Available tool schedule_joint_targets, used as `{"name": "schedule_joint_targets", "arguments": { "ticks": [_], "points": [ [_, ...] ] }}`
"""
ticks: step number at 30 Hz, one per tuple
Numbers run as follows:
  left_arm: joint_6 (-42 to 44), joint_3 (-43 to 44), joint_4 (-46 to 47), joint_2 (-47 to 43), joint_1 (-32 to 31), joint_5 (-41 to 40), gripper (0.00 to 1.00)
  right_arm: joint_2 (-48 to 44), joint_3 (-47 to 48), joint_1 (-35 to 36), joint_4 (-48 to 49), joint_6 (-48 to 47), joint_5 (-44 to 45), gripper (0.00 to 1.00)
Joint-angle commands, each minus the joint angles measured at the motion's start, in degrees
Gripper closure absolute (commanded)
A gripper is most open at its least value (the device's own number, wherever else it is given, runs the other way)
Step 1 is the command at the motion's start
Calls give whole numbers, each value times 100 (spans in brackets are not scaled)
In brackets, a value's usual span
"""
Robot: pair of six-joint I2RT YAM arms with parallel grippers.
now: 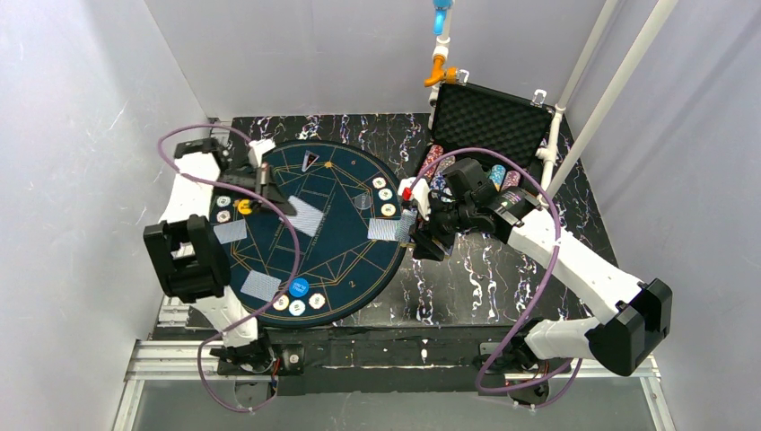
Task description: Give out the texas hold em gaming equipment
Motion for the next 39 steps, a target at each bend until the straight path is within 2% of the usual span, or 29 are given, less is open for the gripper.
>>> {"name": "schedule_joint_targets", "arguments": {
  "ticks": [1,7,14,29,33,35,37,39],
  "points": [
    [2310,-171,-2135,158,1031,-884,100,-199,52,29,189,-49,-110,99],
    [2657,-762,-1600,90,1752,-1665,100,-215,22,29,178,-40,-130,99],
    [3029,-1407,-1115,264,2135,-2148,100,-166,66,29,176,-58,-118,99],
    [2956,-2011,284,707,2328,-2853,97,-20,165,29,137,-67,-159,99],
    [3007,-2005,372,759,2364,-3008,85,10,221,29,93,-82,-140,99],
    [3094,-1997,373,659,2422,-3166,74,11,228,29,84,-92,-127,99],
    [3169,-1941,373,516,2503,-3312,60,11,225,29,84,-99,-118,99],
    [3218,-1765,299,360,2605,-3362,50,-2,215,29,84,-115,-101,99]
  ]
}}
